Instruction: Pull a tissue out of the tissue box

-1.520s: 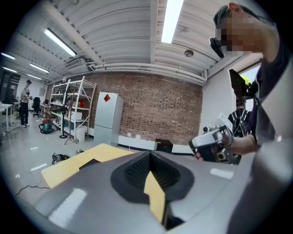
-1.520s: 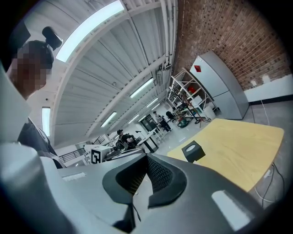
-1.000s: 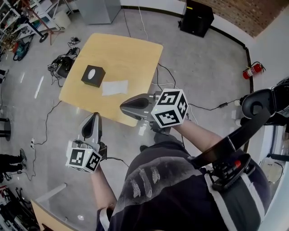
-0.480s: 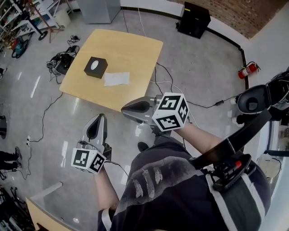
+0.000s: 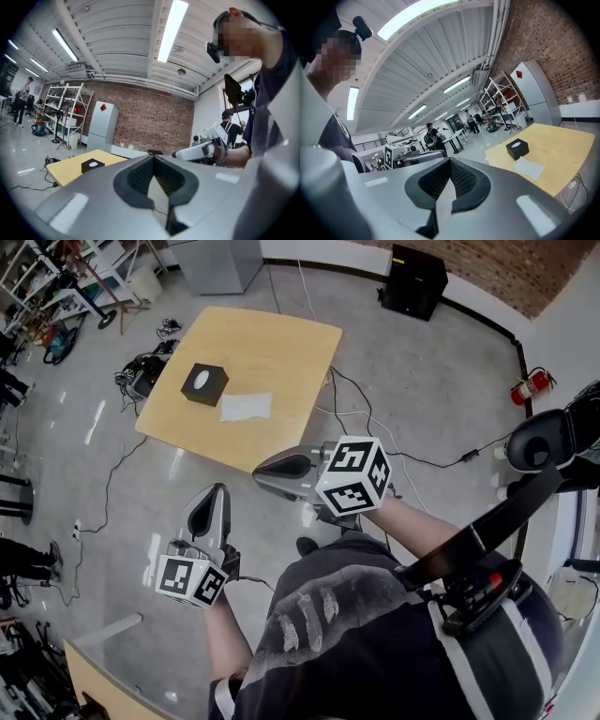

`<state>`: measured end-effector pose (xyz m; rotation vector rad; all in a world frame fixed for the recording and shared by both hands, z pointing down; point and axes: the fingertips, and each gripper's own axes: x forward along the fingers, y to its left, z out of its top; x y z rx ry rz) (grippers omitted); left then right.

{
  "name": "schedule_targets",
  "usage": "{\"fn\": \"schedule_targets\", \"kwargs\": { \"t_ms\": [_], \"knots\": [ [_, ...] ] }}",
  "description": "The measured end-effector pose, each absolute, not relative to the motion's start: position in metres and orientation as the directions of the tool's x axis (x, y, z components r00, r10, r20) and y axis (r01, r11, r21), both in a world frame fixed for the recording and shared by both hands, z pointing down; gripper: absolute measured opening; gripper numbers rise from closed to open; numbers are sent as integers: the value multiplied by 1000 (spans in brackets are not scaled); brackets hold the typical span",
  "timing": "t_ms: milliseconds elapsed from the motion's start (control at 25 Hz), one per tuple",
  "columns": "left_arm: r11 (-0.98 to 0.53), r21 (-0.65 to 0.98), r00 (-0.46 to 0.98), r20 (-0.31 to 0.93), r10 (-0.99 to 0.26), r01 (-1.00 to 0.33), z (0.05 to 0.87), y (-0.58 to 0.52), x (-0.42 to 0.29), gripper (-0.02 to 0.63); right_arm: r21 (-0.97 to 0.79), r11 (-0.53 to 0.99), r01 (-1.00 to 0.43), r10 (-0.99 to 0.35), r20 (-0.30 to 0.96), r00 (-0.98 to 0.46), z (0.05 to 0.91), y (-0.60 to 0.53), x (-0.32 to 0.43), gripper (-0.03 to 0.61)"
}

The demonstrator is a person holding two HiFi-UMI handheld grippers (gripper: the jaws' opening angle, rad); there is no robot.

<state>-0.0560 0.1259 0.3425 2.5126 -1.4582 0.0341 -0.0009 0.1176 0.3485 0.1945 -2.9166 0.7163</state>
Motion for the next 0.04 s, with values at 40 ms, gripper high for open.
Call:
{"fn": "schedule_targets", "kwargs": {
  "t_ms": [40],
  "knots": [
    [-475,187,502,139,-853,-860,342,128,-49,0,-453,878,-152,-90,156,-984,350,120,5,-2]
  ]
}}
